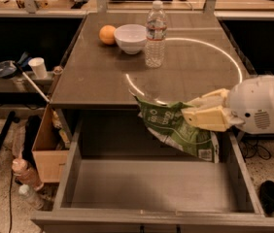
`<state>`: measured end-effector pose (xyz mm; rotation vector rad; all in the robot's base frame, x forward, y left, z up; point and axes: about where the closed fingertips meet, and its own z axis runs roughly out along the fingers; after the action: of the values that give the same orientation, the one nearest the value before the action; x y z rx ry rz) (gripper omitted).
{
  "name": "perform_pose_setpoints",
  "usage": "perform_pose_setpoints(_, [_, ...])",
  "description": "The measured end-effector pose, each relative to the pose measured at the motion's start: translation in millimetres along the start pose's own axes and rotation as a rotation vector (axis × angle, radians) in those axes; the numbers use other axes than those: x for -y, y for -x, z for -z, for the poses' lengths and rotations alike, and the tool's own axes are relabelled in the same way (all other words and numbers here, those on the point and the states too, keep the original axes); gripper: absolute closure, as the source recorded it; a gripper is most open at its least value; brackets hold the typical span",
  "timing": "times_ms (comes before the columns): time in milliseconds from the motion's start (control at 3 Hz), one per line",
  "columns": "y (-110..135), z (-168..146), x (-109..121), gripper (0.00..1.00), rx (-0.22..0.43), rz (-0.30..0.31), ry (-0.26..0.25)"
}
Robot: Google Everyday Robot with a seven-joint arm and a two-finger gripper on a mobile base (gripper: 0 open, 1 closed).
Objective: Place green jalapeno chip bag into top drawer
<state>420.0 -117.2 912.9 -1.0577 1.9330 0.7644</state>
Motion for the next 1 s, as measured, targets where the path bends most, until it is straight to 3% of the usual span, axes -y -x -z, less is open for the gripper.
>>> perform_pose_setpoints(333, [-20.5,-3.0,-0.1,1.00,0.004,-0.035,-0.025])
perform_pose_setpoints(1000, [-21.2,-4.0,-2.5,1.00,0.011,-0.027,-0.029])
